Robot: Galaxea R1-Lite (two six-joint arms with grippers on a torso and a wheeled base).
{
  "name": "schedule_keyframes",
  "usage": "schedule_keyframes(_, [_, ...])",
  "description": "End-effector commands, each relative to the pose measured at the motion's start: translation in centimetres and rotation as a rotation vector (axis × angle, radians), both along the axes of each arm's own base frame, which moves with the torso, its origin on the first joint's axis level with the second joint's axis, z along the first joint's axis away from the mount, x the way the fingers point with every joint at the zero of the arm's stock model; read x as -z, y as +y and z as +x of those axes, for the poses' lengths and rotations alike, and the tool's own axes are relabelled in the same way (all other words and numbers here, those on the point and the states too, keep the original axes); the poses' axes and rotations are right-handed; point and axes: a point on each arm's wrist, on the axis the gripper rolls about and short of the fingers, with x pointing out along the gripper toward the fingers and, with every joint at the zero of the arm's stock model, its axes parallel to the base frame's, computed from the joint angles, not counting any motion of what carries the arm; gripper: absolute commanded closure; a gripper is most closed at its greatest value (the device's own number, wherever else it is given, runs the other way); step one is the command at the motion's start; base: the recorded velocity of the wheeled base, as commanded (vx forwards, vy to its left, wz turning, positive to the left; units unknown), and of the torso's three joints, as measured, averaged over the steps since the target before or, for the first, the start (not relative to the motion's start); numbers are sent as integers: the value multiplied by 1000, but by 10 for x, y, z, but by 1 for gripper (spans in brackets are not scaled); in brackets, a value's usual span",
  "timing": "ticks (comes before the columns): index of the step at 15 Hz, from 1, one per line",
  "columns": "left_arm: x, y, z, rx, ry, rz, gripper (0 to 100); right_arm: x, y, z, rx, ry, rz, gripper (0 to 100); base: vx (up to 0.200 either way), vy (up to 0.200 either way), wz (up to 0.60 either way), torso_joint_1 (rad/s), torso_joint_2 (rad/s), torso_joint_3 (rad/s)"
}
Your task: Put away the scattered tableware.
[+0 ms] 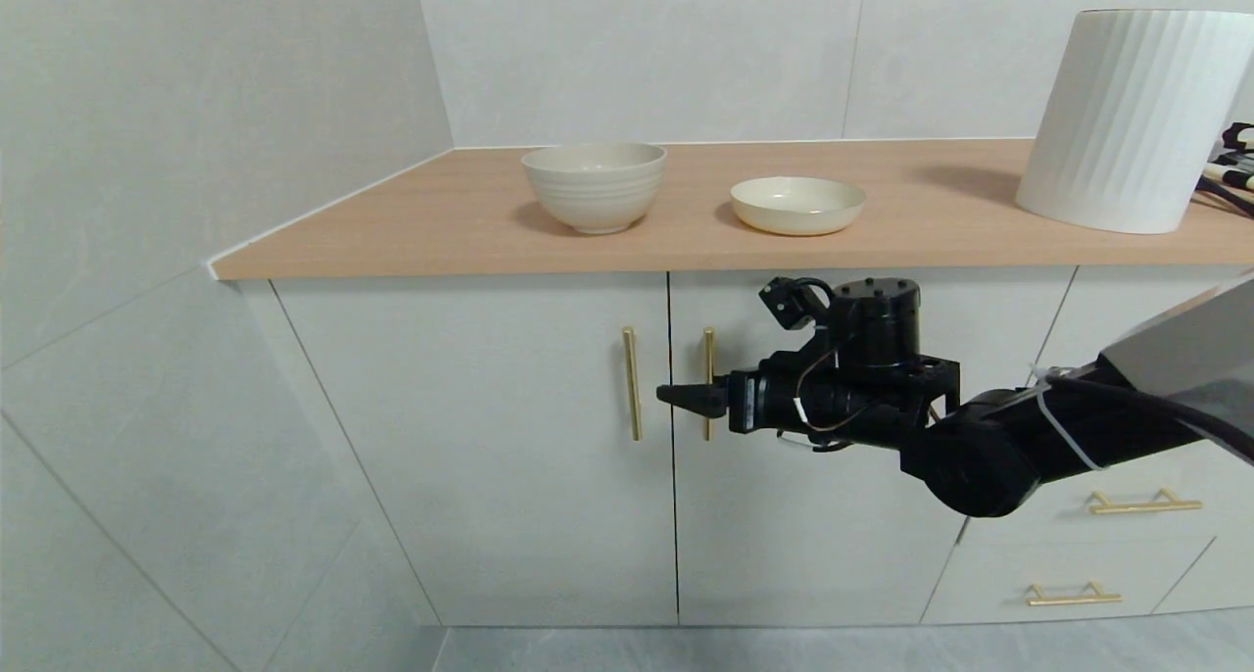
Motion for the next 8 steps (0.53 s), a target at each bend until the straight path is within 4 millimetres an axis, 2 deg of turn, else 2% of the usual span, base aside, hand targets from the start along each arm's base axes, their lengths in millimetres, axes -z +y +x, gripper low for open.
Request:
schedule_keyframes(1, [0, 0, 0, 0, 0, 0, 0, 10, 4, 5, 2, 7, 10, 0, 0, 0, 0, 0, 0, 0])
schedule_keyframes(8, [0, 0, 0, 0, 0, 0, 0, 10, 9, 4, 3, 40, 77, 0, 0, 0, 0, 0, 0, 0])
